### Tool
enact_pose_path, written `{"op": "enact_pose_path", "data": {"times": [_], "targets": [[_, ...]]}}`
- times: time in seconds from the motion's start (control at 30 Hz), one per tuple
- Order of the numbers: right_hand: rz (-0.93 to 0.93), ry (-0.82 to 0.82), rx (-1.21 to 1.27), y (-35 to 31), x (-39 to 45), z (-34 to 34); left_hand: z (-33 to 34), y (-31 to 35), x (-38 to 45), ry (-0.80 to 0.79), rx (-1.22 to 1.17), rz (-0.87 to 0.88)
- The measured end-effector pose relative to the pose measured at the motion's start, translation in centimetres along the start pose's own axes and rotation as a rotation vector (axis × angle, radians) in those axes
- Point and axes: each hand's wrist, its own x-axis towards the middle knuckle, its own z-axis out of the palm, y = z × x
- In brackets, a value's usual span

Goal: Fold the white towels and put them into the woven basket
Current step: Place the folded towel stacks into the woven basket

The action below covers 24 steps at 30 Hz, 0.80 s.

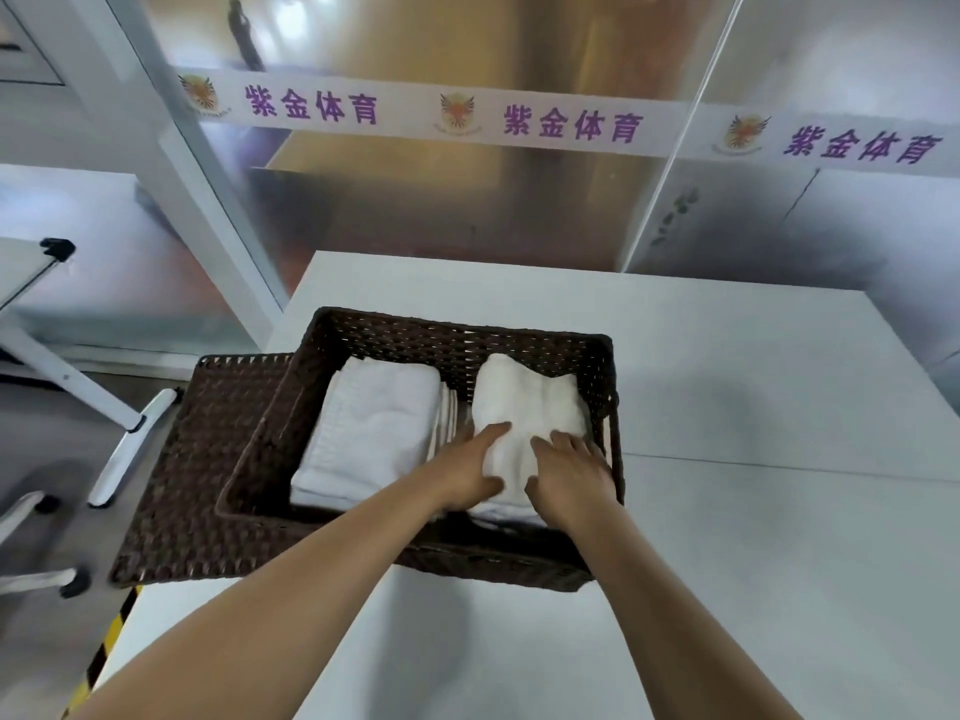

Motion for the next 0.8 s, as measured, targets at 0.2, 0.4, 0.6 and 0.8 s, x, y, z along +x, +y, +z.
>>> {"op": "enact_pose_path", "data": {"times": [0.2,0.4,0.6,0.8], "targets": [[0.007,-0.051,-0.021,0.1,0.5,0.2,0.4,-0.1,0.2,0.053,0.119,-0.020],[-0.018,0.061,0.083,-0.1,0.1,-0.3,-0.1,0.0,-1.4,0.203,0.274,0.048],[-0.028,0.208,0.202,-2.1,-0.9,-1.1,-1.9,-0.2,-5.6,0.390,0.376,0.094],[-0.055,0.298,0.260,-7.2,-2.2,-2.5,-5.2,-2.7,-10.6,0.523,0.381,0.125]]}}
